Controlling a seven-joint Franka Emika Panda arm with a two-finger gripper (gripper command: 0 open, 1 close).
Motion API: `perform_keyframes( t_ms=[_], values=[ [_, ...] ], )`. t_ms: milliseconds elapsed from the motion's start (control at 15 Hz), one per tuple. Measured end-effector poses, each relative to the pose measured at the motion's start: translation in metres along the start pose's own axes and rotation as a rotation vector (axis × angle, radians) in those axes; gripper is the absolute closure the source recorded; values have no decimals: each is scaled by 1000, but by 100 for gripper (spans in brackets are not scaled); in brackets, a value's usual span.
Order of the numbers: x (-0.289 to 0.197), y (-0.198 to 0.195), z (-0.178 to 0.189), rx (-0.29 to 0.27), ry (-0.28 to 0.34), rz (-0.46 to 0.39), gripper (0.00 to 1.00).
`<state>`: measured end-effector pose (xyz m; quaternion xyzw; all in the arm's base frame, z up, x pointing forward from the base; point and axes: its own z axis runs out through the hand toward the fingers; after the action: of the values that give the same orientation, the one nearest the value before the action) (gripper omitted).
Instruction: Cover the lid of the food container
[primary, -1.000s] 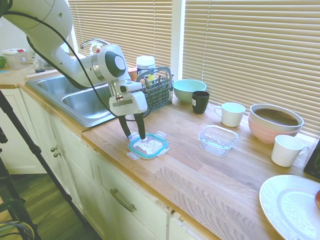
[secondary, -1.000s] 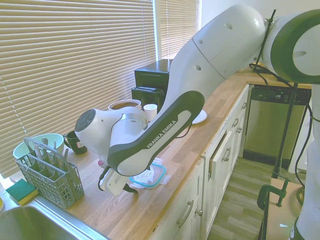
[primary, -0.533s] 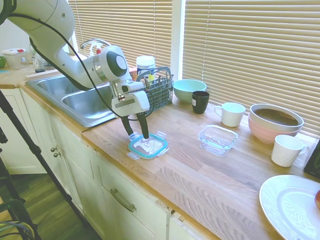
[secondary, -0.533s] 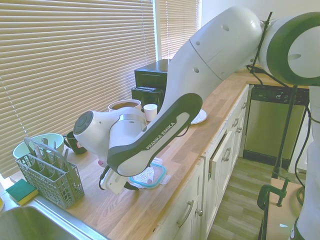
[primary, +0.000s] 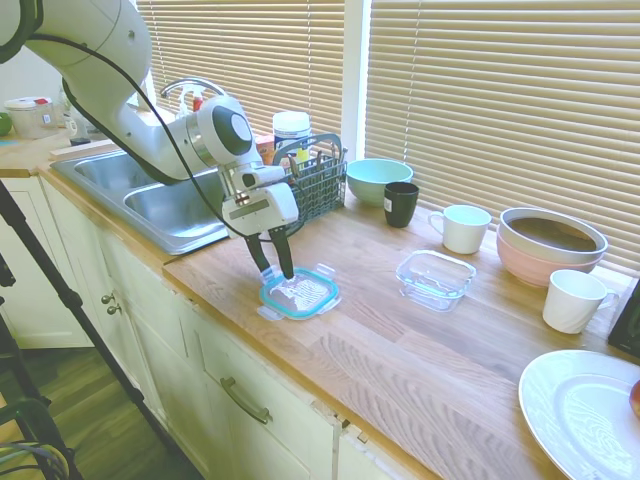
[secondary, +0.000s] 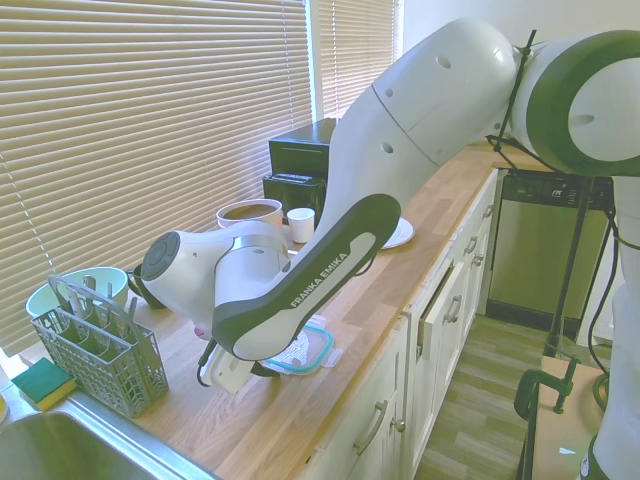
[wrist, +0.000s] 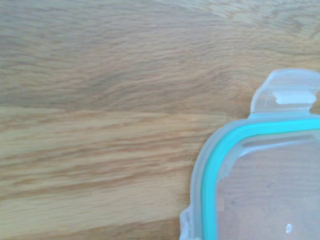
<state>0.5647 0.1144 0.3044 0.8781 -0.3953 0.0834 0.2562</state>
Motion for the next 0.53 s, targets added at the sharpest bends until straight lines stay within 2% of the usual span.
perform_keyframes(
  t_ms=[533],
  values=[
    [-3, -1, 8, -25, -6, -7, 100]
  ],
)
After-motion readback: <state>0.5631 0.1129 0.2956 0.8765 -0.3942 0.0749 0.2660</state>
